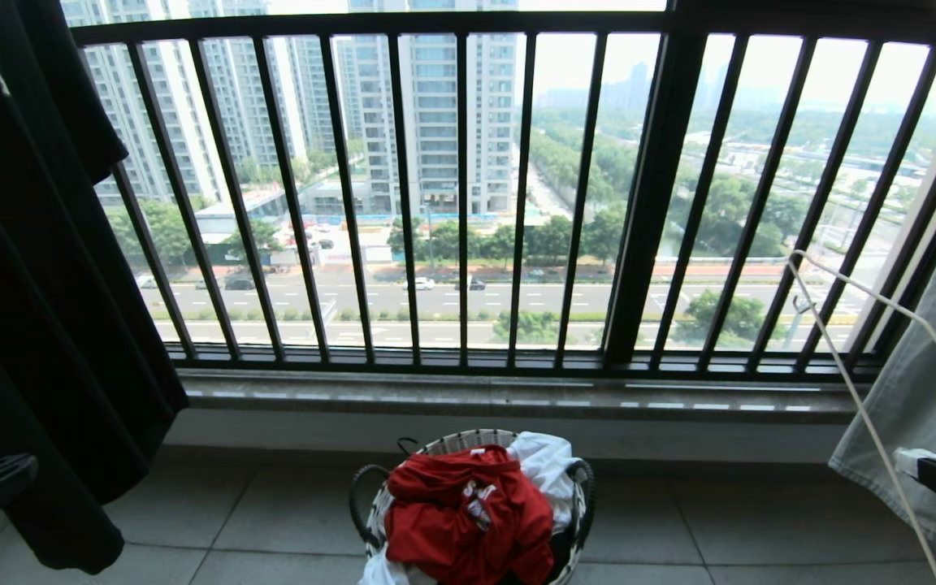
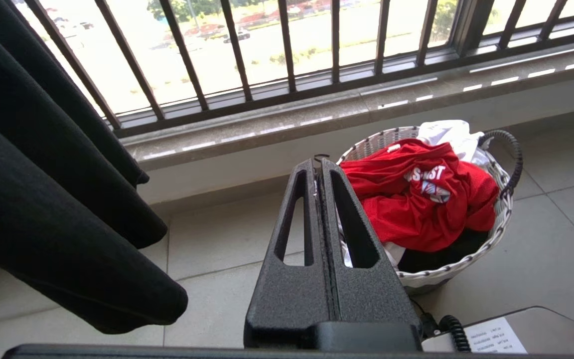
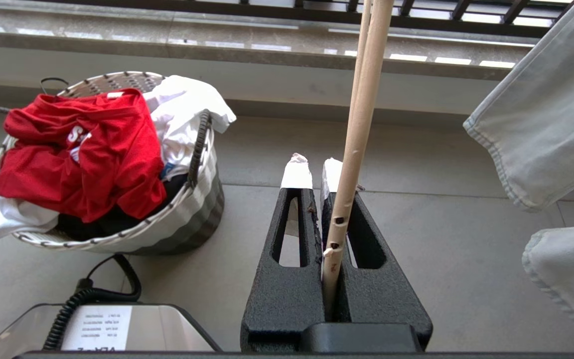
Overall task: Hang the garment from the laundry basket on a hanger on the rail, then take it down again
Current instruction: Pick up clothes from the basket
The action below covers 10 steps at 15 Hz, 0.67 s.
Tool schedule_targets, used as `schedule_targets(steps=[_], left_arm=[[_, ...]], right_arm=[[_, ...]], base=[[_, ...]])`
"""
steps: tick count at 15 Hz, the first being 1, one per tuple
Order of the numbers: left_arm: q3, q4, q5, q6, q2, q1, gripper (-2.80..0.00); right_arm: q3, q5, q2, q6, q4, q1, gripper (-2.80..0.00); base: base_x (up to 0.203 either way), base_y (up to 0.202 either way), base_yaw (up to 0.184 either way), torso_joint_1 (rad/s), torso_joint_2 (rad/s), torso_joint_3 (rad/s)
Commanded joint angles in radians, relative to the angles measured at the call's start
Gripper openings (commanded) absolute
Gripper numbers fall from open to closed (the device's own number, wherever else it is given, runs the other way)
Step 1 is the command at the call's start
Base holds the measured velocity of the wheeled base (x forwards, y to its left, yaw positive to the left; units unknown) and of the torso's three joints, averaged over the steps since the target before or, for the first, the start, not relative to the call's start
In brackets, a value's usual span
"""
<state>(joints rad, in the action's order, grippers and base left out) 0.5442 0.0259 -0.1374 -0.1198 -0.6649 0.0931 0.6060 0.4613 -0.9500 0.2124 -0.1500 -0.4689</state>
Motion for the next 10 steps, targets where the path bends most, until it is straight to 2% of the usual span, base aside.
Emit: schedule_targets(steps=[1, 3, 6, 10], left_arm=[[0.109, 0.004, -0.012, 0.0, -0.3, 0.037, -2.8], [0.241, 0.054, -0.019, 0.02, -0.498, 0.128, -2.8], [0.465, 0.177, 0.029, 0.131, -0.792, 0.294, -2.8], [0.667, 0.252, 0.096, 0.255, -1.125, 0.447, -2.8]], right_arm=[[-0.002, 0.002, -0.001, 0.001, -0.002, 0.0, -2.8], [0.003, 0.003, -0.001, -0.001, -0.002, 0.0, -2.8], [-0.005, 0.004, -0.001, 0.001, -0.002, 0.0, -2.8], [-0.006, 0.004, 0.0, 0.001, -0.002, 0.0, -2.8]], base=[[0.0, 0.0, 0.0, 0.0, 0.0, 0.0], [0.0, 0.0, 0.0, 0.0, 0.0, 0.0], [0.0, 0.0, 0.0, 0.0, 0.0, 0.0], [0.0, 0.0, 0.0, 0.0, 0.0, 0.0]])
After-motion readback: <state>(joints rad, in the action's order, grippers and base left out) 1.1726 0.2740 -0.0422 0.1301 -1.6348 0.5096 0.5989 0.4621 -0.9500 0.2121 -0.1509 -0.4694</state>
